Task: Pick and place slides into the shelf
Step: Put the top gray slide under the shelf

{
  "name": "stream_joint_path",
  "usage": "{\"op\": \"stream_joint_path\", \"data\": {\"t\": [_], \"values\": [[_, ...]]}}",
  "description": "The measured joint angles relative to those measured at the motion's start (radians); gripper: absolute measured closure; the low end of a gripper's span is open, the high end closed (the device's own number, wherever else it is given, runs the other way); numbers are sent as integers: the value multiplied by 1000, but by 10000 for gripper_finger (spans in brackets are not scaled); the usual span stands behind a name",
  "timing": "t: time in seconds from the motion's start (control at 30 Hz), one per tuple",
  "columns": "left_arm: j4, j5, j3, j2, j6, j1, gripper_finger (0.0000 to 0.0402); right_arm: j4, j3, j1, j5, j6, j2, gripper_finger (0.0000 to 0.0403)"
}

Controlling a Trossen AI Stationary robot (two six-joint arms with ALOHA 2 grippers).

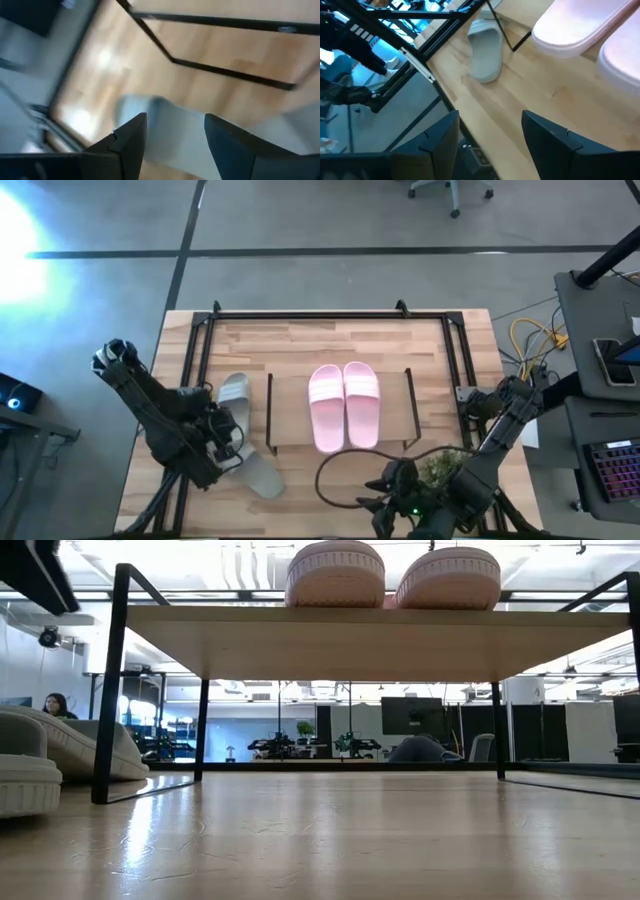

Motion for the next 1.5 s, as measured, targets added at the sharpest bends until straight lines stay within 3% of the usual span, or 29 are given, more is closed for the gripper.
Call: {"op": "stream_joint_path", "data": {"t": [0.13,0.37,0.53,0.67,0.83,0.93,1.1,1.3,1.4,1.5], "values": [[-13,-35,-95,8,-27,13,216,2,0,7,-66,43,0,195],[61,-34,-304,-109,-340,15,217,135,4,106,-110,75,10,195],[130,4,-395,-250,-334,30,217,126,6,218,-127,236,24,195],[159,-35,-417,-347,-326,35,217,84,3,300,-194,411,54,195],[169,-45,-415,-373,-246,63,217,-1,1,375,-307,665,106,195],[218,46,-408,-338,-97,89,217,-43,0,398,-492,804,150,195],[208,221,-363,-247,36,156,217,0,3,397,-784,830,229,195],[187,113,-324,-203,99,222,217,26,13,393,-799,826,312,195],[218,111,-334,-209,126,306,217,41,13,394,-798,824,348,195],[326,128,-334,-224,252,406,217,47,13,394,-798,802,369,195]]}}
